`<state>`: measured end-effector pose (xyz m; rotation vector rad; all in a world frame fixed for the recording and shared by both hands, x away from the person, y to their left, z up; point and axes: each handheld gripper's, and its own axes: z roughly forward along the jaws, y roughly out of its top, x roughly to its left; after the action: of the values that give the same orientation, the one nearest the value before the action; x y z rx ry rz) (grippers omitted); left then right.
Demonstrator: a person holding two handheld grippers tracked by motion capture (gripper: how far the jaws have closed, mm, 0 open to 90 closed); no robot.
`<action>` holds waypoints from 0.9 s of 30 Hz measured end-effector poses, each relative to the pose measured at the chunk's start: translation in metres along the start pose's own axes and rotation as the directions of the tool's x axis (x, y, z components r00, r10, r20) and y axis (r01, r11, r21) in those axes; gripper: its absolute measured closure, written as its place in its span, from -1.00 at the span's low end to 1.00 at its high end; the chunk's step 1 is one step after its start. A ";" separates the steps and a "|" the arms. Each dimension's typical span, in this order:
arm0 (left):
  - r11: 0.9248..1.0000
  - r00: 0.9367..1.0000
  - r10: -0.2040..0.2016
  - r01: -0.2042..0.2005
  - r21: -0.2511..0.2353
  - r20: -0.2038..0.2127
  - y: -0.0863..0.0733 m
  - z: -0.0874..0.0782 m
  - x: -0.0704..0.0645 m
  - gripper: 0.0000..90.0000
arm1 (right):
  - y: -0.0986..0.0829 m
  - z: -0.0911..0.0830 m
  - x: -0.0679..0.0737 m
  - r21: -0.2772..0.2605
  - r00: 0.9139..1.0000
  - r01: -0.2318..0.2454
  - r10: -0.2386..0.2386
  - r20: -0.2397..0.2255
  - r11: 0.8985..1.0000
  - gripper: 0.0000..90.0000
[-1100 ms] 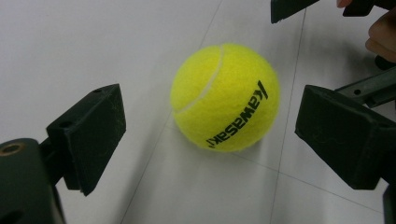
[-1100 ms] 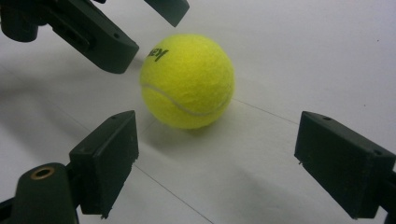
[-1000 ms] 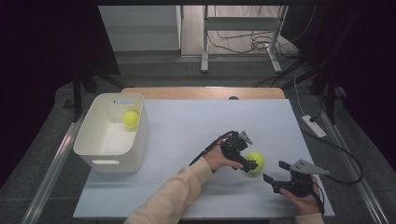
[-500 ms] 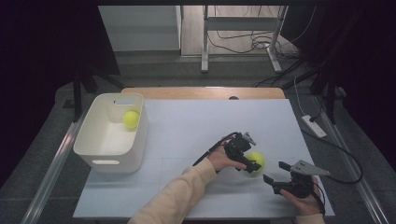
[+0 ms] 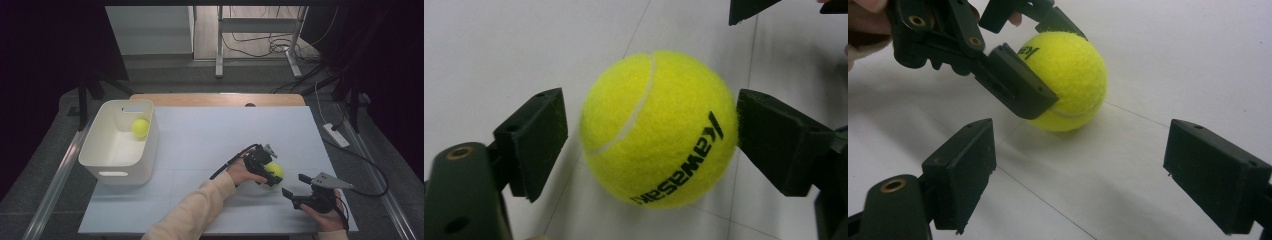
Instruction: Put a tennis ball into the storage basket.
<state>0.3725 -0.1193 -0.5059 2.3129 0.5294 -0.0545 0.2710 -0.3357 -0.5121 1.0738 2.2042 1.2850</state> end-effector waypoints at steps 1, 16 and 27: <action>1.000 1.000 0.001 -0.001 0.003 -0.001 0.000 0.001 0.000 -0.60 | 0.000 0.000 0.000 0.000 1.000 -0.001 0.001 0.000 1.000 -0.70; 1.000 1.000 -0.003 0.003 -0.017 0.000 -0.002 -0.007 0.003 -0.41 | 0.000 -0.001 0.000 -0.002 1.000 -0.001 0.001 0.005 1.000 -0.70; 0.997 0.997 -0.020 0.015 -0.075 -0.073 -0.010 -0.047 0.014 -0.41 | 0.002 0.000 0.002 0.002 1.000 0.003 -0.003 0.010 1.000 -0.70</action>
<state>0.3756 -0.0756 -0.4813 2.2441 0.5795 0.0414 0.2707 -0.3337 -0.5106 1.0755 2.1989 1.2737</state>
